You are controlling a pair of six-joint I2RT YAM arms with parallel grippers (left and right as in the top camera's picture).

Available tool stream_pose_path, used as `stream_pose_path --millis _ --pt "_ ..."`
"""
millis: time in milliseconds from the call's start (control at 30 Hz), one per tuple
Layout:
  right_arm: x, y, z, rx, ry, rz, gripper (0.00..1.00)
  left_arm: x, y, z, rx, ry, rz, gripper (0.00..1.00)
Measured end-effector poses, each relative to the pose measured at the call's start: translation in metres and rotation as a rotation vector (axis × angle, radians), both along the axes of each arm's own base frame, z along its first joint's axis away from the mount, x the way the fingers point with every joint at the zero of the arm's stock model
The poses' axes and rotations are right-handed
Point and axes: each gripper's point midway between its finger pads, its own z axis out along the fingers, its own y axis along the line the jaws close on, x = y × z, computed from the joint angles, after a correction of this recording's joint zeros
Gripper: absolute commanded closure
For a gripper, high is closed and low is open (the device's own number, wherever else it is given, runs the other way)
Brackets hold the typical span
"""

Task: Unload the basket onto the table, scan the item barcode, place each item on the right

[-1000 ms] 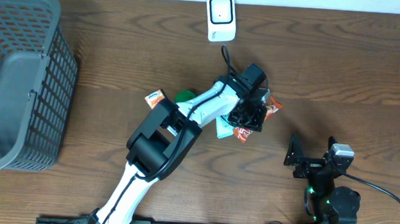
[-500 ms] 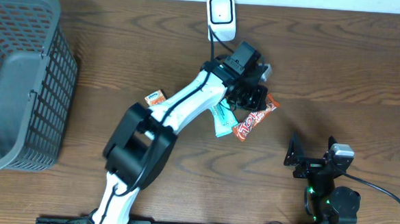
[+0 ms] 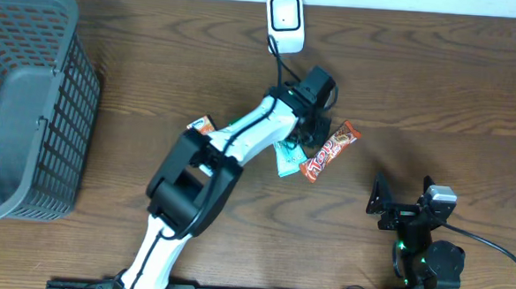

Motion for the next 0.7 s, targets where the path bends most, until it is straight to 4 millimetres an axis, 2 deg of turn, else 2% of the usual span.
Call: stream_pose_path --millis 67,333,533,700 --pt "0.000 0.000 0.000 0.000 0.000 0.000 0.01 -0.011 0.000 -0.014 0.027 0.037 -0.013 0.92" --pt "0.000 0.000 0.000 0.000 -0.001 0.000 0.01 -0.027 -0.012 -0.014 0.060 0.023 -0.055 0.93" --pt "0.000 0.000 0.000 0.000 -0.001 0.000 0.01 -0.012 0.006 -0.011 0.084 0.014 -0.009 0.93" --pt "0.000 0.000 0.000 0.000 0.000 0.000 0.01 0.007 0.020 0.010 0.067 -0.030 0.038 0.92"
